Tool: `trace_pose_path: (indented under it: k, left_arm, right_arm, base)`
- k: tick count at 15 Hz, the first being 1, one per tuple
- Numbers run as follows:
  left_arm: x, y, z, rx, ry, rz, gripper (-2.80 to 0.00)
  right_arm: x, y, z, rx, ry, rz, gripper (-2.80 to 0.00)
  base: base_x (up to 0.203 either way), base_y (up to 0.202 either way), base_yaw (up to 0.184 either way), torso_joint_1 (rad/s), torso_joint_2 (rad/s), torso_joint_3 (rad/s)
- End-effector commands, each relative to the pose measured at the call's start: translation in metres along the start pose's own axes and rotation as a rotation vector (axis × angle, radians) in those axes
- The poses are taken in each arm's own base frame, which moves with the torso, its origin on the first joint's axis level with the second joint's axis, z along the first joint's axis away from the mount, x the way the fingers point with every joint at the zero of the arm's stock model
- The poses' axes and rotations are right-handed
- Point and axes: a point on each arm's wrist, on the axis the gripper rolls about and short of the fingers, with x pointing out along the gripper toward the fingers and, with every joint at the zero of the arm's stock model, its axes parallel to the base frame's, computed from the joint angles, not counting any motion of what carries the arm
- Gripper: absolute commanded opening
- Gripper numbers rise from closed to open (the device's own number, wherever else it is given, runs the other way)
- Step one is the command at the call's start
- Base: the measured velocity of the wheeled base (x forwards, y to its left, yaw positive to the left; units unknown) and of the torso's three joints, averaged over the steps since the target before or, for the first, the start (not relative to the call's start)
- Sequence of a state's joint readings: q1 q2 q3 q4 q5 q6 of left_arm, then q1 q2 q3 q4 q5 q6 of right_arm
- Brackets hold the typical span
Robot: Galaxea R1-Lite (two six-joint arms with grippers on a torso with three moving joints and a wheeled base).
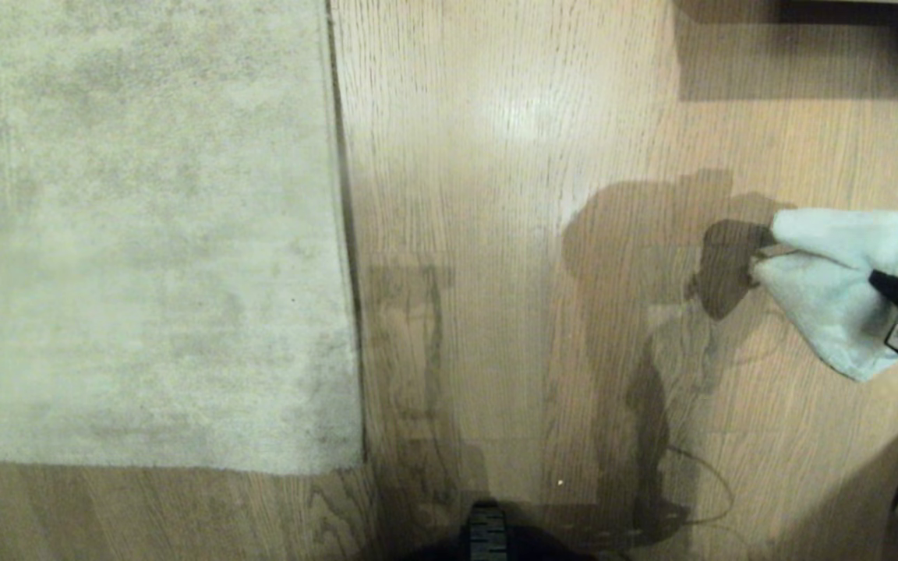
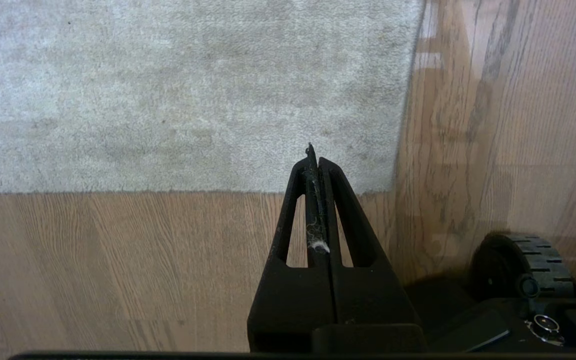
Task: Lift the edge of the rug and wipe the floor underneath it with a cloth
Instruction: Put down the rag
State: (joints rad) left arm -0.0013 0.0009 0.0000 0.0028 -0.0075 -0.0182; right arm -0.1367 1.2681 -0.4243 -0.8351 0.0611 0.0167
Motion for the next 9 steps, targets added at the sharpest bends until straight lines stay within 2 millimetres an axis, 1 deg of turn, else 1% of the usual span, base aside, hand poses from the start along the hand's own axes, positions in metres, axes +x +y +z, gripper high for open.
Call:
trace_pose_path:
  k: [1,9]
  left_arm:
    - [0.0,0.0,0.0,0.0,0.001,0.0,-2.8]
    - [0.0,0.0,0.0,0.0,0.001,0.0,-2.8]
  right_arm:
    - [0.033,-0.005,-0.003,0.002,0.039,-0.012,-2.8]
    - [0.093,-0.023,0.0,-0.006,0.04,-0.032,-2.8]
  base:
    - [0.0,0.0,0.0,0.0,0.0,0.0]
    - [0.0,0.0,0.0,0.0,0.0,0.0]
